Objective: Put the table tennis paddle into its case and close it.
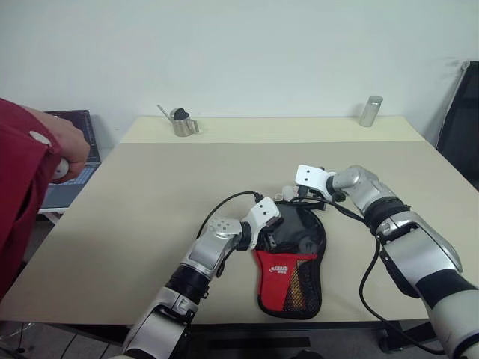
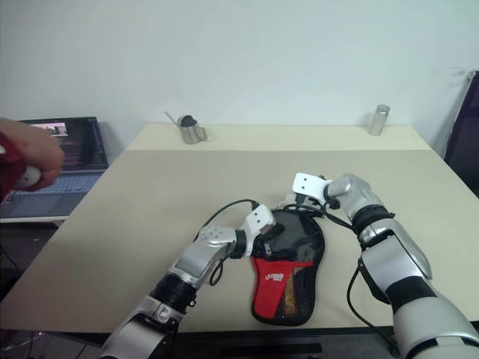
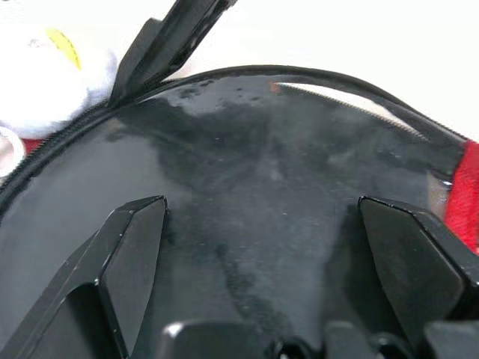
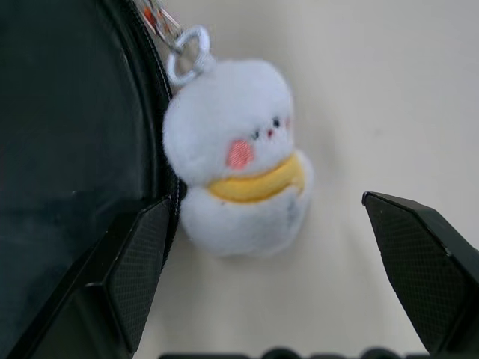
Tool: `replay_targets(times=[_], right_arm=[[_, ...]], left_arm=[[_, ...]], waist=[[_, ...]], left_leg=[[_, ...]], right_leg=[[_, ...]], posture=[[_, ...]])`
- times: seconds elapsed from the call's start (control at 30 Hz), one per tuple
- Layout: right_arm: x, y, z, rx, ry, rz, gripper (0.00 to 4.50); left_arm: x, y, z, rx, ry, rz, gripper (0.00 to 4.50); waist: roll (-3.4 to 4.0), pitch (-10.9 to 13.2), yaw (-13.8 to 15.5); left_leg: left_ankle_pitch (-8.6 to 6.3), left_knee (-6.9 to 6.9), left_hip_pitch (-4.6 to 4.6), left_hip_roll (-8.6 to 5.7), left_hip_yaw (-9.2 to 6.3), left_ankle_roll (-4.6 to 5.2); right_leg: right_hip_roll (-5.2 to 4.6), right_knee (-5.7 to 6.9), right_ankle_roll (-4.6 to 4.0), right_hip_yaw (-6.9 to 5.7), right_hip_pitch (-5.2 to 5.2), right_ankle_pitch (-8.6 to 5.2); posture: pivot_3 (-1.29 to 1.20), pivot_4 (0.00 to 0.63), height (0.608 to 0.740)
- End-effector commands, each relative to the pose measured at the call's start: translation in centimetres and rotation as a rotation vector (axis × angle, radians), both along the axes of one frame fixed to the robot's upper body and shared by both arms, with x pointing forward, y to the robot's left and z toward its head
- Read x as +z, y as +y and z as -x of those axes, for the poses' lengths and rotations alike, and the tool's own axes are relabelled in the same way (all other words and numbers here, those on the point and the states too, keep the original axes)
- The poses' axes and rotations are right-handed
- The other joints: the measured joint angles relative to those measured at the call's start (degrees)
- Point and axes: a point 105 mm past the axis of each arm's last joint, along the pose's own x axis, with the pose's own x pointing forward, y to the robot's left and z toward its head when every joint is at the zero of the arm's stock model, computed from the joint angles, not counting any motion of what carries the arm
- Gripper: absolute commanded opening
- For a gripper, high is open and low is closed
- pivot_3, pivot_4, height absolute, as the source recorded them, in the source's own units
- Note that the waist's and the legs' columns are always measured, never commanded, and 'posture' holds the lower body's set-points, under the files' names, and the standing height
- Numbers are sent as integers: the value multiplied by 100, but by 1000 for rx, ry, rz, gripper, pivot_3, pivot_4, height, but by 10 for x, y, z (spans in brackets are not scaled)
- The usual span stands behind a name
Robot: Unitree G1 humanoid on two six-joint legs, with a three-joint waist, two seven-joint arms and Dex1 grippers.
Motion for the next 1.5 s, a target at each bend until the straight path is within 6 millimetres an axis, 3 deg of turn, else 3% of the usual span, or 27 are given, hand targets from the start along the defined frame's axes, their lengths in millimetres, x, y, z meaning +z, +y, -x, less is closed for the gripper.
replay_targets(times=[0.03, 0.33, 0.67, 0.97, 1.5], right_arm=[[10, 9, -5, 18, -61, 20, 4500], [8, 19, -9, 8, -121, 29, 4500], [34, 20, -8, 56, -112, -27, 4500], [26, 5, -6, 64, -90, 56, 4500], [3, 12, -7, 37, -103, 124, 4500]], left_arm=[[-2, 2, 4, 16, 0, -18, 4472], [1, 6, 4, 51, -12, -22, 4472], [1, 10, 4, 68, -16, -25, 4472], [2, 11, 2, 71, -23, -31, 4472], [4, 9, 0, 83, -37, -32, 4472]], waist=[[1, -1, -2], [5, -3, -46], [9, 0, -62], [10, 0, -69], [10, 0, -60]], left_leg=[[0, 0, 2, 0, 0, 0], [2, 1, 26, 2, 7, -3], [3, 0, 24, 2, 5, -4], [2, 0, 24, 2, 6, -5], [3, 0, 24, 1, 5, -5]], right_leg=[[0, 0, 0, 0, 2, 0], [4, 23, -1, 8, 12, 0], [5, 22, -2, 7, 10, 0], [5, 22, -2, 7, 11, 0], [5, 22, -2, 9, 11, 0]], posture=[[0, 150, 740], [0, 150, 740], [0, 150, 740], [0, 150, 740], [0, 150, 740]])
